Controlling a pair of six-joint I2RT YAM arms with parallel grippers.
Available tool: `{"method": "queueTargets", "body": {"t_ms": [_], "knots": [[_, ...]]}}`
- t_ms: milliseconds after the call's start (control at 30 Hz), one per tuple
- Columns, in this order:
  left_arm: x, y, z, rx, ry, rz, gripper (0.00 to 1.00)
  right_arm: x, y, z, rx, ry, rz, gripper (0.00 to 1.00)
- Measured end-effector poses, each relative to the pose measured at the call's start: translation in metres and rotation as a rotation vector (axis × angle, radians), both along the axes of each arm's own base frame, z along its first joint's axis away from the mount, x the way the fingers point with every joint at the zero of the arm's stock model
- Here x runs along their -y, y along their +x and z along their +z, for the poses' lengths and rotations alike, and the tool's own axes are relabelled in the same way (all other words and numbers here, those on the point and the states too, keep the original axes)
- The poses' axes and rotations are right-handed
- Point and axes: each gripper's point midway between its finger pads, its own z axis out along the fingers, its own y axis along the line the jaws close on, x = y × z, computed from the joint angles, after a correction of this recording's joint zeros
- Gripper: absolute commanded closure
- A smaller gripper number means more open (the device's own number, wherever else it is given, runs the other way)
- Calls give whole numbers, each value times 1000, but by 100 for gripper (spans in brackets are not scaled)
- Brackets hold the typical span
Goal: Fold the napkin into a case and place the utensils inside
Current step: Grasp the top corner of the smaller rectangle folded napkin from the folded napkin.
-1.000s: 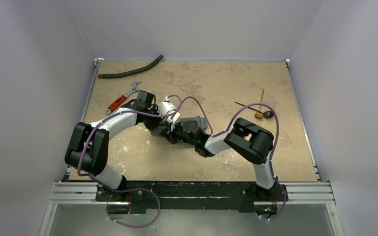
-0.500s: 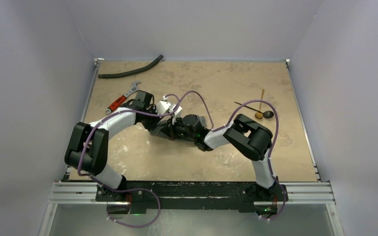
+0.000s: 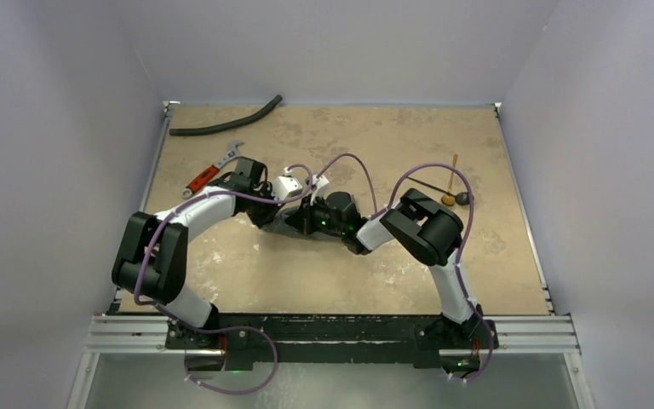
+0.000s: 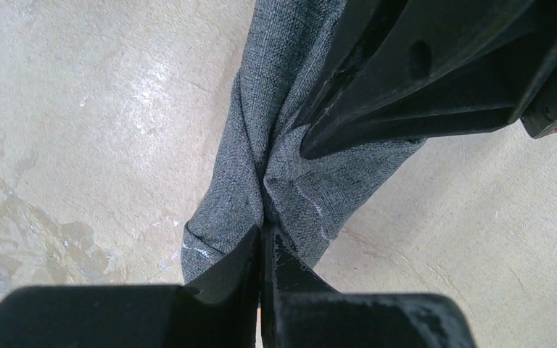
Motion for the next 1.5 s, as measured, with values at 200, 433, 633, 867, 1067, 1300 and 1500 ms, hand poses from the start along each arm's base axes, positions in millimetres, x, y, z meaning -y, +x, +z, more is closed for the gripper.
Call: {"method": "queueTargets", "body": {"t_ms": [200,433,633,867,1067,1300,1500], "knots": [[0,2,2,5,-1,2,100,-3,3,-2,-24,-19,-2,100],[3,16,15,42,-10,16,100,-10,10,-4,-72,-86,-6,100],[4,17,18,47,-16,16,100,-13,13,-4,-101,-125,-2,100],[1,17,16,45,-13,20,100,-23,20,-2,-157,-173,1,100],[0,17,14,50,-6,3,100,-26,17,-2,-201,-180,13,100],[-7,12,-1,90,62,-81,100,-29,13,0,-232,-182,32,85],[-10,15,-3,133,94,-128,100,-34,11,2,-271,-164,54,72]]}}
